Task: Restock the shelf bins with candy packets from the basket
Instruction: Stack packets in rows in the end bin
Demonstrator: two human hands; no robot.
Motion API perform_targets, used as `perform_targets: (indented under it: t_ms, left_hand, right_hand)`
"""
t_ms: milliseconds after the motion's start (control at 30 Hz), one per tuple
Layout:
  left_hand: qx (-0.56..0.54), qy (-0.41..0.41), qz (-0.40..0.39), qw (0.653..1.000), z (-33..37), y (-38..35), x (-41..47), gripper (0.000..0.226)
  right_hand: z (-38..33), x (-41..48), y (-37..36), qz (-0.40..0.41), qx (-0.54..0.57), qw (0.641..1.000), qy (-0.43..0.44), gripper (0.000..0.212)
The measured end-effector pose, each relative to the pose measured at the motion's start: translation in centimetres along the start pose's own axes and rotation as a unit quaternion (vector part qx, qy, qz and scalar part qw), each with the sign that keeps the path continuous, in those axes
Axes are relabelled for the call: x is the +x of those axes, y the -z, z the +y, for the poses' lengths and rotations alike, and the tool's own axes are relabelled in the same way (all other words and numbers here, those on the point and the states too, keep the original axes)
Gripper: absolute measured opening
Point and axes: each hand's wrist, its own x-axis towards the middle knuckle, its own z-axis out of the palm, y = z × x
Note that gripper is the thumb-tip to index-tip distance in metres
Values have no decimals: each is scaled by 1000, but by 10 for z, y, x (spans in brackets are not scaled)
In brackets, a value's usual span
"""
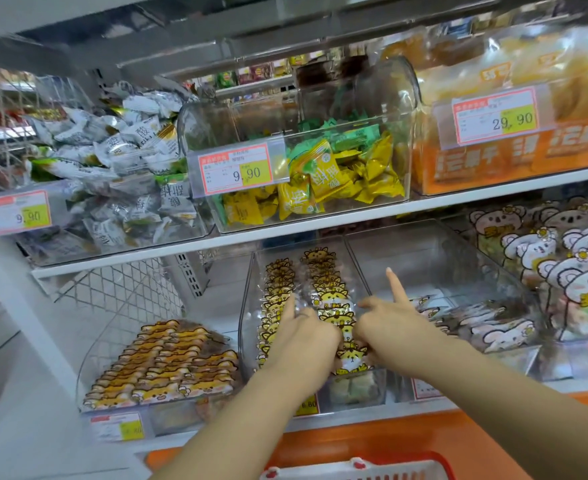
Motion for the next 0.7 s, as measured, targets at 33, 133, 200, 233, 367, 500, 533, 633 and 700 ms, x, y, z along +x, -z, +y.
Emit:
perform_targets:
  t_ms: [33,133,200,233,367,500,533,633,700]
  left_hand:
    - [16,-7,2,1000,2,-2,1,16]
    - [18,-16,16,1000,-4,-11,0,17]
    - [-22,-7,13,1000,-11,-14,-4,26]
    - [-39,-3,11,999,-14,-13,-7,29]
    - [-156,23,50,986,-21,-4,-21,36]
    - [-151,54,88,983,-30,-7,-25,59]
    - [-129,59,70,987,-32,-12,-25,66]
    - [-99,81,22,992,-34,-29,-24,78]
    - [-92,78,16,993,-34,-35,-26,85]
  right_hand:
    - [-1,1,-1,1,-15,1000,-4,4]
    - [-8,3,-3,-5,-40,999,6,9]
    - [-9,4,-3,-14,-36,999,7,13]
    - [-8,2,-2,-12,-25,1000,9,13]
    - [4,-6,11,16,80,997,14,7]
    - [4,-11,18,80,150,985,-12,56]
    - [-4,-11,15,74,141,987,-6,66]
    - [-27,-8,-3,86,95,992,22,76]
    - [-31,-3,-9,112,74,991,22,77]
